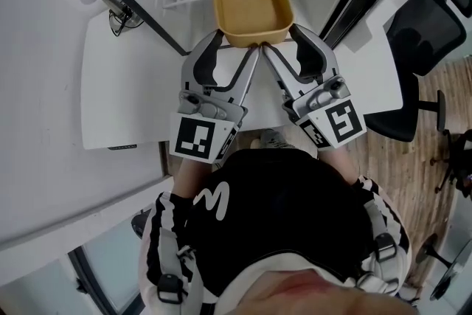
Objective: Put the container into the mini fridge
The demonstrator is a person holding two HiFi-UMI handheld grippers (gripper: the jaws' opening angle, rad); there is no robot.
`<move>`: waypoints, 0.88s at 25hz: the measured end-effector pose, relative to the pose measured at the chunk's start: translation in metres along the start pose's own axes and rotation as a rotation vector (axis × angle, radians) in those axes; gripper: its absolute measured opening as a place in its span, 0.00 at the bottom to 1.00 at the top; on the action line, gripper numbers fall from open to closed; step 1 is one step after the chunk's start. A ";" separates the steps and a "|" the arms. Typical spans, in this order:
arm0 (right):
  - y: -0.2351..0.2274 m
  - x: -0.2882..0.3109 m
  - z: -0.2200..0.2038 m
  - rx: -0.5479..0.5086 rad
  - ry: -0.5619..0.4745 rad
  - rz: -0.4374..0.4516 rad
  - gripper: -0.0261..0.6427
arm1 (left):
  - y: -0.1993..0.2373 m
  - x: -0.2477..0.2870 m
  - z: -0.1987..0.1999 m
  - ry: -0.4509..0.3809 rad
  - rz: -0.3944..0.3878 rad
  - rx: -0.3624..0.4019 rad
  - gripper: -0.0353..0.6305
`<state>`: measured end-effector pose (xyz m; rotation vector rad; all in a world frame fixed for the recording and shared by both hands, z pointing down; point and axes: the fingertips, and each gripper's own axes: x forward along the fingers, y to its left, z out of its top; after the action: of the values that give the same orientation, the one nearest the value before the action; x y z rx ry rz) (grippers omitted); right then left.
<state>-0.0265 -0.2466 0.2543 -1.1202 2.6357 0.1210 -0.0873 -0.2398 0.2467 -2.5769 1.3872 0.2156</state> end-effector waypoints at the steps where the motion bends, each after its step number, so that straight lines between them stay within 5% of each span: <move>1: -0.001 0.001 0.000 0.002 0.003 0.004 0.38 | 0.001 0.001 -0.001 0.002 0.005 -0.001 0.41; 22: -0.026 0.025 -0.010 0.039 0.002 0.018 0.38 | 0.019 0.028 -0.011 0.010 0.033 -0.014 0.41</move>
<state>-0.0262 -0.2838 0.2572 -1.0846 2.6390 0.0722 -0.0880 -0.2753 0.2487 -2.5711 1.4373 0.2187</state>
